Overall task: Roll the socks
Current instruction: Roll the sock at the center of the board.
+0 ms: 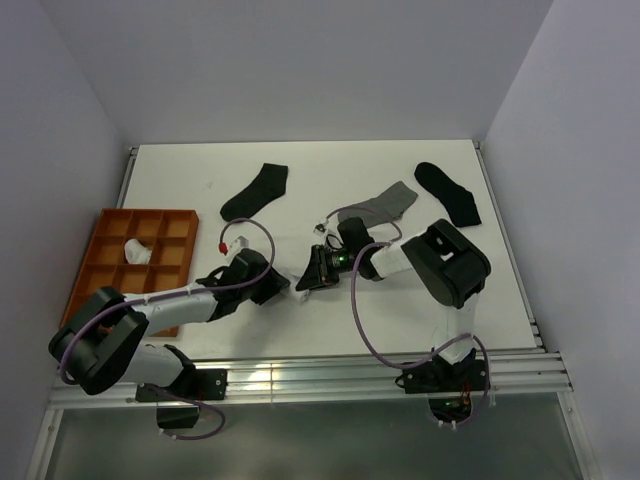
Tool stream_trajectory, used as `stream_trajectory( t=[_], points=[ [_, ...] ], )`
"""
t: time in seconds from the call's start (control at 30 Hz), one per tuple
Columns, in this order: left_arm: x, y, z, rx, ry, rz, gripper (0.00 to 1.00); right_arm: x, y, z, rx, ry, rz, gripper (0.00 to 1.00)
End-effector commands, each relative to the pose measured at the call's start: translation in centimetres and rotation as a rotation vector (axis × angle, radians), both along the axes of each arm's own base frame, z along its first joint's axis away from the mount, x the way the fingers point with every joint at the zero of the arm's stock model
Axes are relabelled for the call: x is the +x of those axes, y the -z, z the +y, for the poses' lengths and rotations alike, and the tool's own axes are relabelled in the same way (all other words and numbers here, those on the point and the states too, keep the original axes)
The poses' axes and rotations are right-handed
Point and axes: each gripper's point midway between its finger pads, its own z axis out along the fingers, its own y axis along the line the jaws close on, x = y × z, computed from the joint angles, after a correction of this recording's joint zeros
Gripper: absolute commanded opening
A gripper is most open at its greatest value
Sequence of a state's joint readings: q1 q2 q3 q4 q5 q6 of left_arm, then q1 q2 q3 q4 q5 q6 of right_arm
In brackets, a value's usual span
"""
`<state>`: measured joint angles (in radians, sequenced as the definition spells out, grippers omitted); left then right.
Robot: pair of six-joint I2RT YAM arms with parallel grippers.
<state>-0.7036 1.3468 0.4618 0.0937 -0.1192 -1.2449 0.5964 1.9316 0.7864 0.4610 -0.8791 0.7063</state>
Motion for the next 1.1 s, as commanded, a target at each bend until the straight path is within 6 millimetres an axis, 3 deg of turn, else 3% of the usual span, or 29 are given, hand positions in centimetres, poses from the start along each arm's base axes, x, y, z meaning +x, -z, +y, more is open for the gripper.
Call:
stream_trajectory(
  t=[0.0,0.03,0.1,0.13,0.2,0.27,0.3,0.37,0.43,0.47,0.6,0.8,1.07],
  points=[
    [-2.4,4.1,3.6,0.19,-0.047,0.153,0.45,-1.6,2.2,-2.1,-0.185,0.008,-0.051,0.34],
    [-2.6,4.2,3.6,0.197,-0.04,0.16,0.44,-1.2,0.9,-2.0,-0.182,0.012,-0.103,0.36],
    [-2.5,4.3,3.4,0.212,-0.027,0.172,0.44,-0.7,0.6,-2.4,-0.231,0.02,-0.194,0.41],
    [-2.7,4.5,3.6,0.229,-0.018,0.181,0.43,-0.6,-0.9,-2.0,-0.227,0.022,-0.265,0.41],
    [-2.2,4.3,3.1,0.233,-0.003,0.183,0.44,0.4,-1.1,-2.7,-0.304,0.066,-0.391,0.43],
    [-2.0,4.0,2.7,0.243,0.019,0.186,0.44,0.3,-2.8,-2.6,-0.329,0.073,-0.523,0.45],
    [-2.0,4.3,2.7,0.256,0.033,0.193,0.44,1.3,-2.9,-3.3,-0.393,0.128,-0.59,0.46],
    [-1.8,4.3,2.3,0.266,0.05,0.203,0.44,0.8,-4.2,-2.9,-0.418,0.115,-0.706,0.47],
    [-1.6,4.1,2.0,0.27,0.063,0.201,0.44,1.6,-5.0,-3.3,-0.489,0.157,-0.812,0.47],
    [-1.6,4.1,1.9,0.271,0.07,0.204,0.44,0.9,-5.2,-2.6,-0.501,0.14,-0.847,0.48],
    [-1.4,4.0,1.6,0.276,0.083,0.204,0.44,1.0,-5.3,-2.2,-0.588,0.148,-0.95,0.51],
    [-1.3,4.0,1.4,0.285,0.101,0.207,0.45,0.9,-3.0,-1.0,-0.686,0.099,-1.029,0.52],
    [-1.3,4.4,1.1,0.288,0.119,0.221,0.46,0.1,-2.1,0.9,-0.701,0.055,-1.11,0.51]
  ],
)
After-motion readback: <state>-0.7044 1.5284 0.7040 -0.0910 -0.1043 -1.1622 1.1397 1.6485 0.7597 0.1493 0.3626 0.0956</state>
